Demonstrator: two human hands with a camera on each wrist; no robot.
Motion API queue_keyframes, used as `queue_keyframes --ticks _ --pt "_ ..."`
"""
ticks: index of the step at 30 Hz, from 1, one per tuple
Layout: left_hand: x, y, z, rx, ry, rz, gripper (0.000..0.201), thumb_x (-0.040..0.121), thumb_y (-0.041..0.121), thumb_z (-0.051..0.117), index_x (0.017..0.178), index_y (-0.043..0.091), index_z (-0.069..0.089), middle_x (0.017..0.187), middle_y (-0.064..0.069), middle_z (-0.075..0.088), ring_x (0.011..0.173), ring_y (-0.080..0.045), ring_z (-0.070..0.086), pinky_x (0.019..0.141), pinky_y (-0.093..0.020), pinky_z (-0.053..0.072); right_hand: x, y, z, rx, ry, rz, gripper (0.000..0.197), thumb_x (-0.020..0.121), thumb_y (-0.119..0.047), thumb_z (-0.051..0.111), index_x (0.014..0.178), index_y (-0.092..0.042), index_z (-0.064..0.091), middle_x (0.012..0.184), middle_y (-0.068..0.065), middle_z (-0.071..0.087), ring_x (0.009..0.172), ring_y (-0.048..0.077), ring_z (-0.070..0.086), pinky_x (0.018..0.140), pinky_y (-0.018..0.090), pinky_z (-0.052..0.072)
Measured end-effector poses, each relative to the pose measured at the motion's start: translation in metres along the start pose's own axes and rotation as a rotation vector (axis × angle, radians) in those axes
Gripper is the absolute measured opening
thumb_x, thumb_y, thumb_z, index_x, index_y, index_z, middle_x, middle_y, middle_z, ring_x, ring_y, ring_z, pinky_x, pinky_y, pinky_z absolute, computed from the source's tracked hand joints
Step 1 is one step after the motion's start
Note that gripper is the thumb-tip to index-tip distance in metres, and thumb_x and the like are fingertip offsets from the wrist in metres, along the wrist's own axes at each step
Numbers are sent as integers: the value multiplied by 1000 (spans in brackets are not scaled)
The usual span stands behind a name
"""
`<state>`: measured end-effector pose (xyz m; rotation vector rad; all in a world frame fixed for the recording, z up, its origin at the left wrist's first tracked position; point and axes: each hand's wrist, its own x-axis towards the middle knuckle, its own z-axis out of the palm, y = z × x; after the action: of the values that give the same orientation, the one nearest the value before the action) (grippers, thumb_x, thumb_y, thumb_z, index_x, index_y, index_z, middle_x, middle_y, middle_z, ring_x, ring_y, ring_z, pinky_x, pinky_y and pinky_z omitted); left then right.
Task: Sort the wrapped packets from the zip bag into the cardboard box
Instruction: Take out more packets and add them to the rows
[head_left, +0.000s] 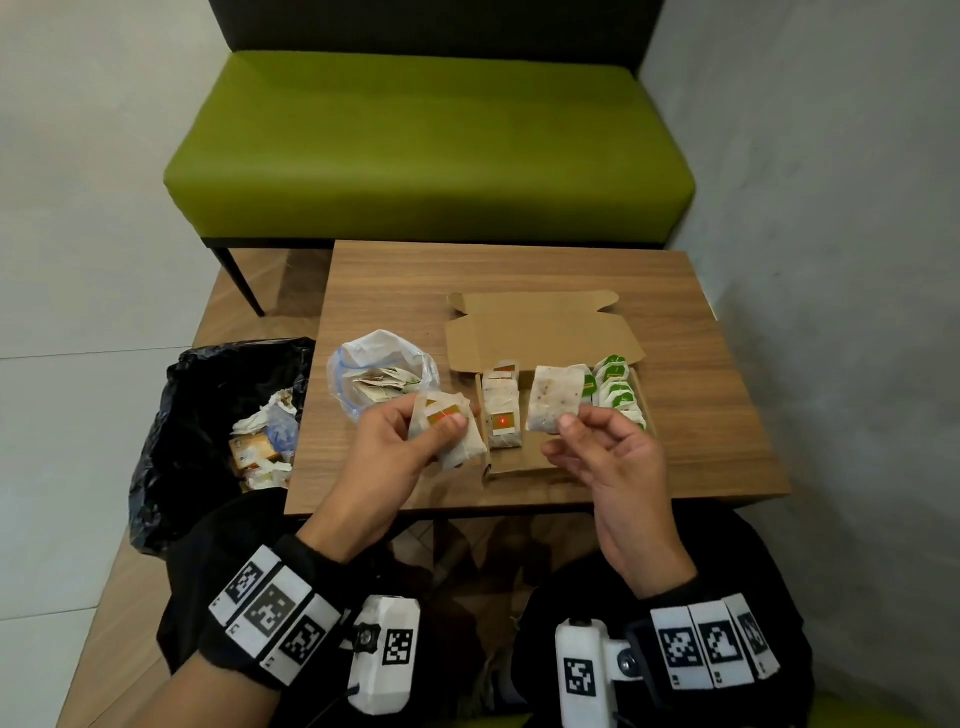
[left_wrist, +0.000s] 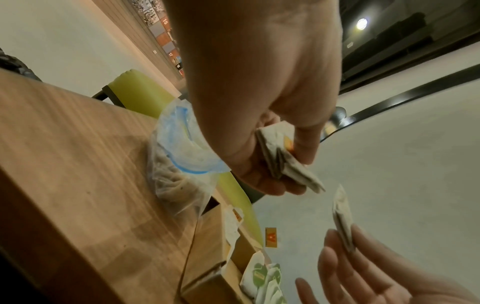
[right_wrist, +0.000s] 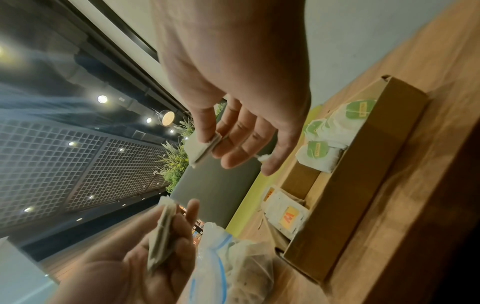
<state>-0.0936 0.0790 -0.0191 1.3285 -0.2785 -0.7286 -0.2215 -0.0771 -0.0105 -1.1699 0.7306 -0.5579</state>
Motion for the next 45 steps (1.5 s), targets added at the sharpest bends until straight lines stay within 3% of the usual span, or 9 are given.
queue_keyframes --ticks 7,12,17,20,28,33,38,41,45 --pt "-4 15 11 57 -162 15 31 83 10 68 112 0 70 119 -8 71 110 -25 67 92 -36 56 -6 10 11 -99 -39 -58 17 71 -23 79 86 -16 75 88 10 76 84 25 72 78 37 59" --pt "-5 21 15 147 -173 36 16 88 7 66 102 1 73 97 -12 76 89 -19 71 78 -26 55 -9 14 13 -134 -90 -84 14 73 -24 83 84 -17 77 92 12 74 94 36 68 80 39 59" --pt "-6 27 7 14 -176 -4 16 85 12 71 95 1 75 94 -19 74 85 -23 70 74 -29 56 -4 11 6 -151 -288 -121 48 85 7 61 122 -22 66 125 -1 67 118 9 61 92 27 52" --pt "-8 31 9 -113 -197 -27 15 82 5 65 90 1 76 86 -16 74 75 -19 71 63 -25 56 -1 19 7 -370 -500 -134 60 85 -4 71 136 -31 56 133 -9 63 127 10 55 105 32 46" --pt "-5 38 8 -205 -112 13 19 82 6 62 92 -8 71 79 -16 71 65 -19 67 59 -24 56 -9 31 19 -428 -475 -33 18 92 -5 66 98 -19 76 87 -5 76 82 12 71 80 30 58" --pt "-3 37 1 51 -13 82 15 86 10 66 93 0 73 87 -12 76 78 -18 71 68 -25 57 -12 28 10 -542 -485 -126 18 93 -9 66 101 -21 77 103 -8 65 101 6 64 83 18 52" --pt "-5 31 1 433 31 173 10 89 6 68 86 10 76 71 11 75 66 3 66 59 -13 48 -16 17 7 -406 -312 -164 30 77 -2 80 92 -27 76 85 -1 75 82 15 71 73 22 58" --pt "-8 20 4 409 -49 98 9 90 9 68 86 10 76 74 3 76 67 -5 67 58 -24 52 -15 10 13 -217 -239 -154 15 72 -5 82 82 -15 76 81 8 76 75 20 72 69 27 60" --pt "-17 11 12 270 -137 15 9 90 4 66 87 5 74 72 -1 75 64 -4 66 58 -15 48 -9 12 16 -97 -144 -82 10 71 -21 79 79 -15 79 86 14 74 74 26 69 66 36 60"
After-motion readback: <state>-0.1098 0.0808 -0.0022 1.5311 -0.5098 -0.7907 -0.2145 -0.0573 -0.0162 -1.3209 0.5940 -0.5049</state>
